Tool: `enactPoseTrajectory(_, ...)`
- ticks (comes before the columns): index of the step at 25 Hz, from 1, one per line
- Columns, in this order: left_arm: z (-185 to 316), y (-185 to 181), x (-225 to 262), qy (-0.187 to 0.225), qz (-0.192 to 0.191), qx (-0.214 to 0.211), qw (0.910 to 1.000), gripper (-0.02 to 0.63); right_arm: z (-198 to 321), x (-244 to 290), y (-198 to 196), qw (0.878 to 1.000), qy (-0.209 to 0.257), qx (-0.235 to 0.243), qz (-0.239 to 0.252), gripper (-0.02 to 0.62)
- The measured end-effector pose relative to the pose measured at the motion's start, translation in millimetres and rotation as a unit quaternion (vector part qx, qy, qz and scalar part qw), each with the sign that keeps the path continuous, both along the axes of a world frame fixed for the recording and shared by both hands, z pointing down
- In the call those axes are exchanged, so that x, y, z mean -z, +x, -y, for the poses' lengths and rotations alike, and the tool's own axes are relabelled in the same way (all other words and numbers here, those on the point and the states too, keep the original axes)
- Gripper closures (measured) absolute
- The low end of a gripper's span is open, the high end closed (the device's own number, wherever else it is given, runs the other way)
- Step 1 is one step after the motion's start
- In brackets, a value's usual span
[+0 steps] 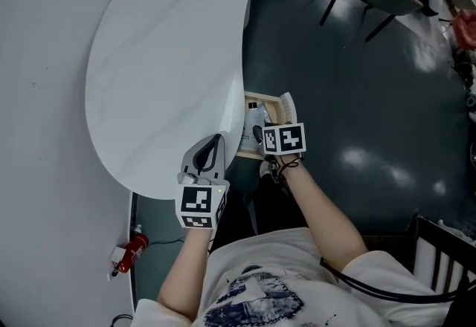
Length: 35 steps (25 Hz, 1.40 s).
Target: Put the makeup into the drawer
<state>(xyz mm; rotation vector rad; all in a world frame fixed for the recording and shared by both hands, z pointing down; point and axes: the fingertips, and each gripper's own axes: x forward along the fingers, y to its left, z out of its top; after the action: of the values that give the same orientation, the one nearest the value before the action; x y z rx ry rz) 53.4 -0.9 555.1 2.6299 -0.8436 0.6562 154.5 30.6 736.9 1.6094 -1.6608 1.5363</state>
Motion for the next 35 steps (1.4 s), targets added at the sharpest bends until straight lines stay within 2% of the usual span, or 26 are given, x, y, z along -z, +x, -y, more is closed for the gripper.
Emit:
enactPoseTrajectory(11, 6, -35, 39, 0.030, -0.015, -0.032, 0.9989, 0.559, 9, 98, -27, 0.993, 0.103, -0.016, -0.047, 0.489)
enactPoseTrajectory(15, 10, -57, 55, 0.042, -0.024, -0.035, 0.9982, 0.560, 14, 135, -50, 0.987, 0.142, -0.009, -0.070, 0.516)
enactPoseTrajectory(23, 27, -100, 89, 0.068, -0.043, -0.032, 0.9962, 0.560, 25, 189, -111, 0.975, 0.202, 0.008, -0.087, 0.555)
enactPoseTrajectory(27, 34, -118, 103, 0.082, -0.049, -0.027, 0.9950, 0.558, 32, 223, -140, 0.963, 0.250, 0.022, -0.098, 0.574)
enactPoseTrajectory(35, 35, -164, 135, 0.095, -0.067, 0.002, 0.9932, 0.559, 39, 302, -191, 0.928, 0.345, 0.050, -0.133, 0.574)
